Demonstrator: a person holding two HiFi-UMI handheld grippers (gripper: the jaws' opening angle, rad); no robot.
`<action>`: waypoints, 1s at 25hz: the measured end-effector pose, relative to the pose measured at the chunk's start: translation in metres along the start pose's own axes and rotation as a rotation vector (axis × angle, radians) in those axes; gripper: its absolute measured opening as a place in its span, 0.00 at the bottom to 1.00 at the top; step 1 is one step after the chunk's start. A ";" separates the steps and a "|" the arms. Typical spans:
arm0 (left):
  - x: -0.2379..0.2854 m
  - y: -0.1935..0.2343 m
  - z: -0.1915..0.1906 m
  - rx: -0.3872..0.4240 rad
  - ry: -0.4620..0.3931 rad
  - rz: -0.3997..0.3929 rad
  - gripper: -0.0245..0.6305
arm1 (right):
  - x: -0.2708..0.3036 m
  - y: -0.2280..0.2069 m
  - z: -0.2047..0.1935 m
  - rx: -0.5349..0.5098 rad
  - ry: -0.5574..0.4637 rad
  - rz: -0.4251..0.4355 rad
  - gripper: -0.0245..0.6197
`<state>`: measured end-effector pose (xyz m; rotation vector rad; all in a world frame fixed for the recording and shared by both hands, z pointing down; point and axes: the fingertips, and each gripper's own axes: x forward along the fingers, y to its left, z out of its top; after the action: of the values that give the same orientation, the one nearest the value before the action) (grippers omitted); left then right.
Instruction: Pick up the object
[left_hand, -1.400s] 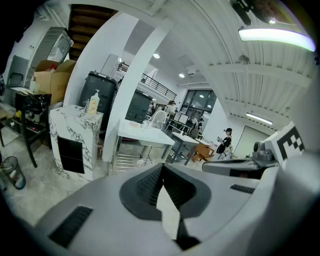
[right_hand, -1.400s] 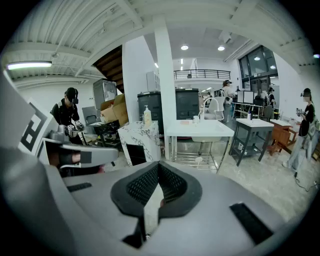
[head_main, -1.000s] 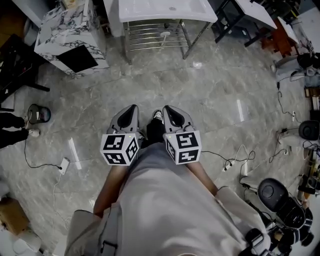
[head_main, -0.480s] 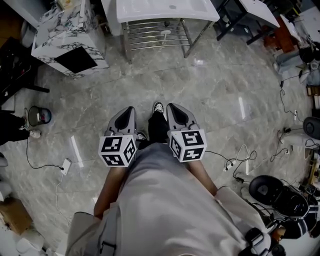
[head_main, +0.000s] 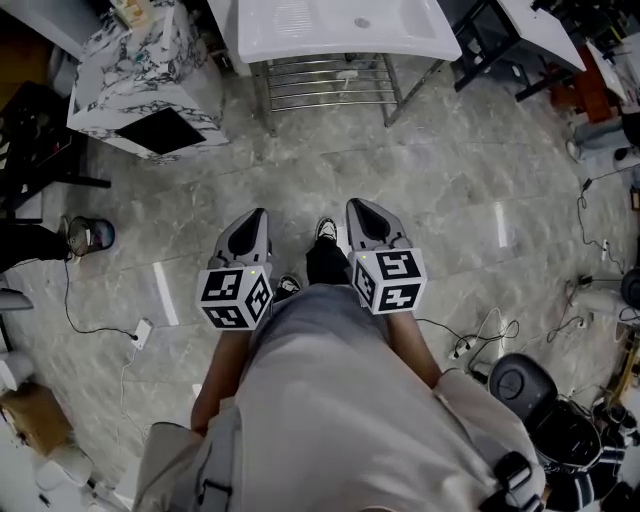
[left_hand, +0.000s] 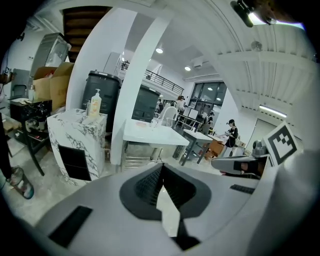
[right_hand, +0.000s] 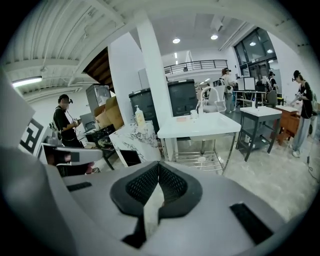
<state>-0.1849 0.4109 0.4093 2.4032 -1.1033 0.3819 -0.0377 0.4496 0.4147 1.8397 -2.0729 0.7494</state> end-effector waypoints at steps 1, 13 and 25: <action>0.009 -0.001 0.003 0.001 0.003 -0.008 0.04 | 0.006 -0.005 0.002 0.000 0.011 0.010 0.05; 0.094 -0.009 0.034 0.025 0.043 -0.004 0.04 | 0.056 -0.071 0.037 -0.049 0.061 0.075 0.05; 0.158 -0.021 0.045 0.051 0.100 0.036 0.04 | 0.081 -0.134 0.052 -0.027 0.101 0.110 0.05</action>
<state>-0.0652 0.2982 0.4326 2.3830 -1.1060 0.5421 0.0880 0.3455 0.4400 1.6501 -2.1225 0.8200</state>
